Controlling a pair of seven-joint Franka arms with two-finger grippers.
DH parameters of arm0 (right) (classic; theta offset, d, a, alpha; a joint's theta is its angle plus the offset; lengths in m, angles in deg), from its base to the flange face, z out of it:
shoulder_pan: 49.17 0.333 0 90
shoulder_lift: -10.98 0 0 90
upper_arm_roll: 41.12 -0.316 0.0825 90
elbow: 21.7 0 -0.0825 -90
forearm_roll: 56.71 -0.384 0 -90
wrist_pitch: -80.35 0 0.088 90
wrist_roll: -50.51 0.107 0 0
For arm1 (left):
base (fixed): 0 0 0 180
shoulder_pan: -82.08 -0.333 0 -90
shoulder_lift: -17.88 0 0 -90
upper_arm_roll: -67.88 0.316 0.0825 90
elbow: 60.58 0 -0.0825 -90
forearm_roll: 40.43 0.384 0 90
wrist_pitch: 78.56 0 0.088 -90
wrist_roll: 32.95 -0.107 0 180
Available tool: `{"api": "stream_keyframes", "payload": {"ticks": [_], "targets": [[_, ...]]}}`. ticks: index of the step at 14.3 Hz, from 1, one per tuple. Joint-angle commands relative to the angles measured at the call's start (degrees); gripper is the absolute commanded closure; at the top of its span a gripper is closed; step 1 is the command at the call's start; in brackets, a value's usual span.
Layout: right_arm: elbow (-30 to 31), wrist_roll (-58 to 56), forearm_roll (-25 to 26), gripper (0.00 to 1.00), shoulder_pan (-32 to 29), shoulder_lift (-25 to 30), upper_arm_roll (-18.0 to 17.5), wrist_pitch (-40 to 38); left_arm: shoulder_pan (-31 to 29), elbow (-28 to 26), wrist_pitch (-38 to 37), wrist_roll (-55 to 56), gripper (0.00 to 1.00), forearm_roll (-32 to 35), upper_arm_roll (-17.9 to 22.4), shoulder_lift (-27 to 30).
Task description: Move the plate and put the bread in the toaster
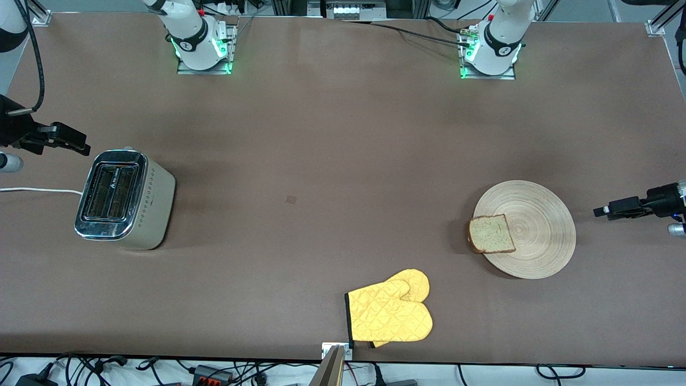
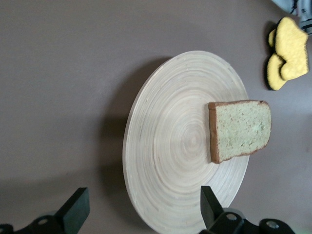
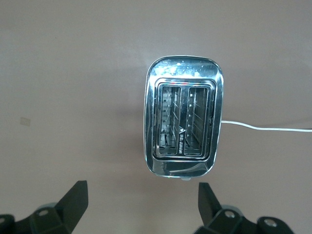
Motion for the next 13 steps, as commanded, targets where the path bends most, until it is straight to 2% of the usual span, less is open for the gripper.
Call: {"api": "stream_keyframes", "payload": {"ticks": [1, 5, 6, 9, 13], "targets": [[-0.9, 0.1, -0.1, 0.00, 0.0, -0.1, -0.1, -0.9, -1.2, 4.1, -0.6, -5.5, 0.00, -7.7, -0.6, -6.0], [-0.9, 0.0, -0.2, 0.00, 0.0, -0.1, -0.1, -0.9, -0.8, 3.6, -0.6, -3.0, 0.00, -8.6, -0.6, -7.4], [-0.9, 0.0, -0.2, 0.00, 0.0, -0.1, -0.1, -0.9, -1.1, 3.4, -0.7, -2.4, 0.03, -8.6, -0.6, -8.0], [-0.9, 0.0, -0.2, 0.00, 0.0, -0.1, -0.1, -0.9, -1.3, 3.2, -0.9, -2.4, 0.30, -8.6, -0.6, -10.9], [-0.9, 0.0, -0.2, 0.00, 0.0, -0.1, -0.1, -0.9, -1.5, 3.4, -3.9, -2.5, 0.83, -8.6, -0.6, -11.2]]}}
